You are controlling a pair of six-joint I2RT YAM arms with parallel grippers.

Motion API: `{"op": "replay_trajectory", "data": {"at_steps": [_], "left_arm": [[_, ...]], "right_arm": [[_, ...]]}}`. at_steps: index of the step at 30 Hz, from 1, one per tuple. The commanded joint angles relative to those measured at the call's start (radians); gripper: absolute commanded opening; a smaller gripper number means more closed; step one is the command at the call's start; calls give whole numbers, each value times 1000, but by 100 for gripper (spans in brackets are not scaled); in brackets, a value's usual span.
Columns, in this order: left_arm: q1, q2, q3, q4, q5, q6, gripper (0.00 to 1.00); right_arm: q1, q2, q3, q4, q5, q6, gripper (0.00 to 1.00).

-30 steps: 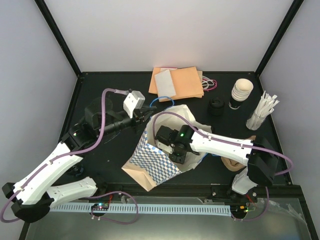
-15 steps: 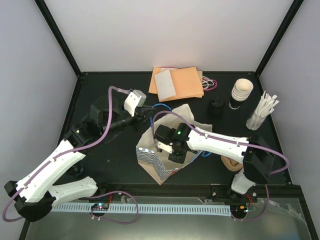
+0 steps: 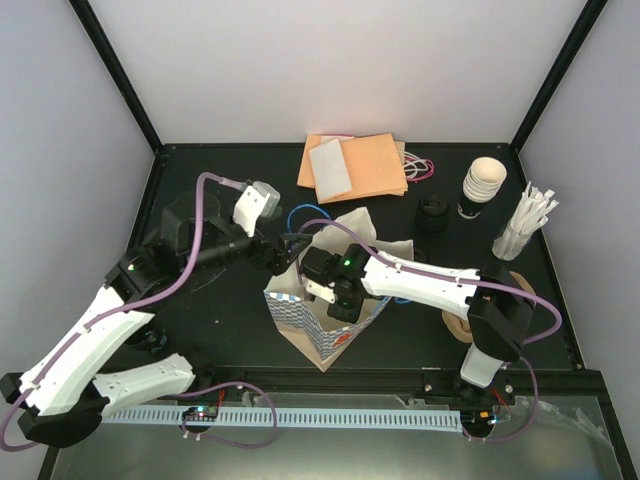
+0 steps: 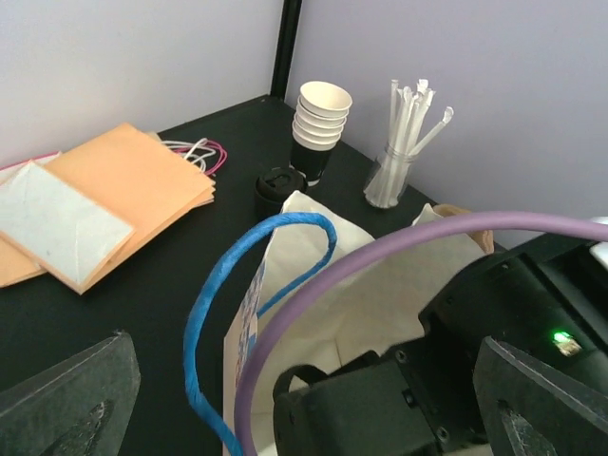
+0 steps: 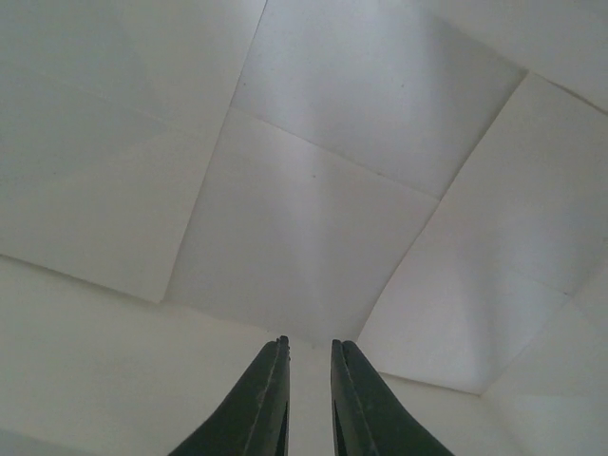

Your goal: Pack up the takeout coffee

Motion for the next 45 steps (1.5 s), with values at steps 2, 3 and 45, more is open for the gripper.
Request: {"op": "replay_trajectory", "data": {"at_steps": [2,3,45], "left_arm": [[7,-27,119,-220,-28,-45,99],[6,-40,120,-232,-30,-46,99],[8,29,115,-514,12,-91,99]], "right_arm": [[-7,-6,36,40,13,-11,17],[-7,-9,39,43,13,-13,17],[-28,-63,42,199,73,80,18]]}}
